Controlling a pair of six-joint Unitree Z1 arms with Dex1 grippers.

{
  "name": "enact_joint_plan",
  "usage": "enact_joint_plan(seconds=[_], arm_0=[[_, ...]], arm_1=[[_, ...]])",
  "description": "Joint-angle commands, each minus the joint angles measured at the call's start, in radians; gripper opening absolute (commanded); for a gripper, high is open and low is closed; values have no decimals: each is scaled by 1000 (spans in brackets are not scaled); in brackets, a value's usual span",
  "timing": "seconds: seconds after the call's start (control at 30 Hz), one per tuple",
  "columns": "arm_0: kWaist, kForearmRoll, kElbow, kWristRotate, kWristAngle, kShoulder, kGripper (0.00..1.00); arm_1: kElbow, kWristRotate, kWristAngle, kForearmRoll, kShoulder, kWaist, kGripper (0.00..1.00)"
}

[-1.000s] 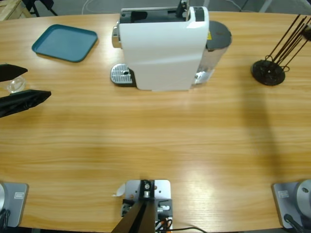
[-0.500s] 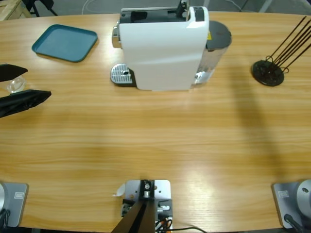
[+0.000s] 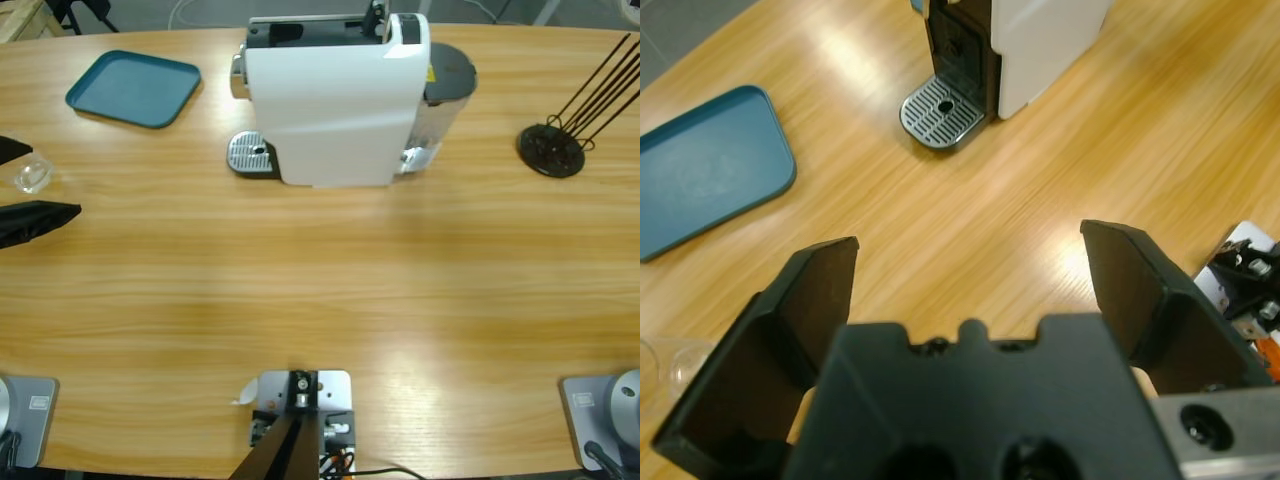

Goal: Pour coffee

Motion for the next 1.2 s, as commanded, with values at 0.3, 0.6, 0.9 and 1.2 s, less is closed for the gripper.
enact_joint_plan(seconds=[0.3, 0.6, 0.9, 1.2], arm_0=[[-5, 85, -2, 10, 47, -41, 964], [-5, 35, 43, 7, 32, -59, 964], [-5, 12, 55, -9, 29, -64, 959], [-5, -19, 83, -24, 29, -57, 959]], arm_1=[[-483, 285, -215, 271, 485, 330, 0], [-672, 238, -190, 345, 677, 406, 0], [-903, 232, -91, 450, 879, 296, 0], [-1126, 187, -121, 548, 1049, 243, 0]])
